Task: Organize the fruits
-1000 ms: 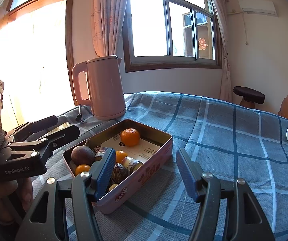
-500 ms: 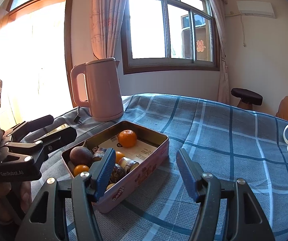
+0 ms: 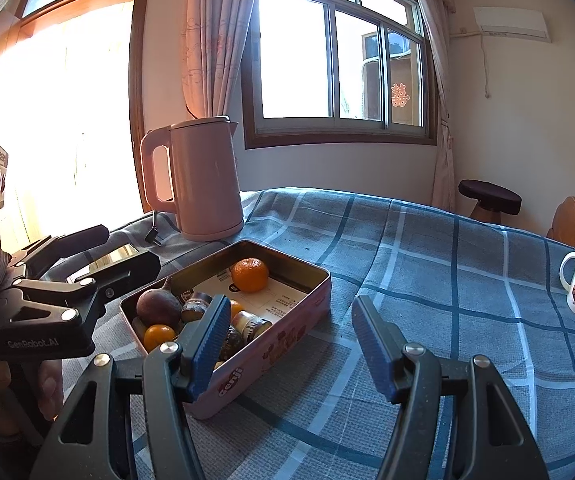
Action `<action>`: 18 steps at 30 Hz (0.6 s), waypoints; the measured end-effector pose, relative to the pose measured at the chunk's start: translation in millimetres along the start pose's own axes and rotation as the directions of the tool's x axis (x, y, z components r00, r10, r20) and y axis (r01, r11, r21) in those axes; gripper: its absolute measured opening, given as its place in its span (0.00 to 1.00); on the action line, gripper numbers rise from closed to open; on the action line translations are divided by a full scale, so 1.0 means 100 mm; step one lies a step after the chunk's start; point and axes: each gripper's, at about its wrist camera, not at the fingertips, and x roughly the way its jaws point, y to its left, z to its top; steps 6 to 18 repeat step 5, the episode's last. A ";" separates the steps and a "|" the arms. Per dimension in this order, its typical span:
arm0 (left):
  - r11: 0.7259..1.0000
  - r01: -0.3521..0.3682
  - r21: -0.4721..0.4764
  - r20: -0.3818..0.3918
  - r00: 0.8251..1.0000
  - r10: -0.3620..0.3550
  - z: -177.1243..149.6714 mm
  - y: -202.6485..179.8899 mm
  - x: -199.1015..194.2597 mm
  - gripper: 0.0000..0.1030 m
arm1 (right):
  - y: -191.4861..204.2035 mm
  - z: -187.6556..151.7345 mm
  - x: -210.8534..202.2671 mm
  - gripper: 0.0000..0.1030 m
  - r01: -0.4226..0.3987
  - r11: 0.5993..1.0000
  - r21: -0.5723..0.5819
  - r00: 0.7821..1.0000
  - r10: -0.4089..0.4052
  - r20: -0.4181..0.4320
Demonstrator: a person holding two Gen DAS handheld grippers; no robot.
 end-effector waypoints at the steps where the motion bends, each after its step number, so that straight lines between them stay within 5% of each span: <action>1: 1.000 -0.002 0.003 0.001 1.000 0.002 0.00 0.00 0.00 1.00 | -0.01 0.00 0.00 0.63 0.002 1.000 0.002 1.000 -0.002 -0.001; 18: 1.000 -0.001 0.008 0.002 1.000 0.001 0.01 -0.02 -0.01 1.00 | -0.09 -0.04 -0.01 0.63 0.012 1.000 0.005 1.000 -0.012 -0.013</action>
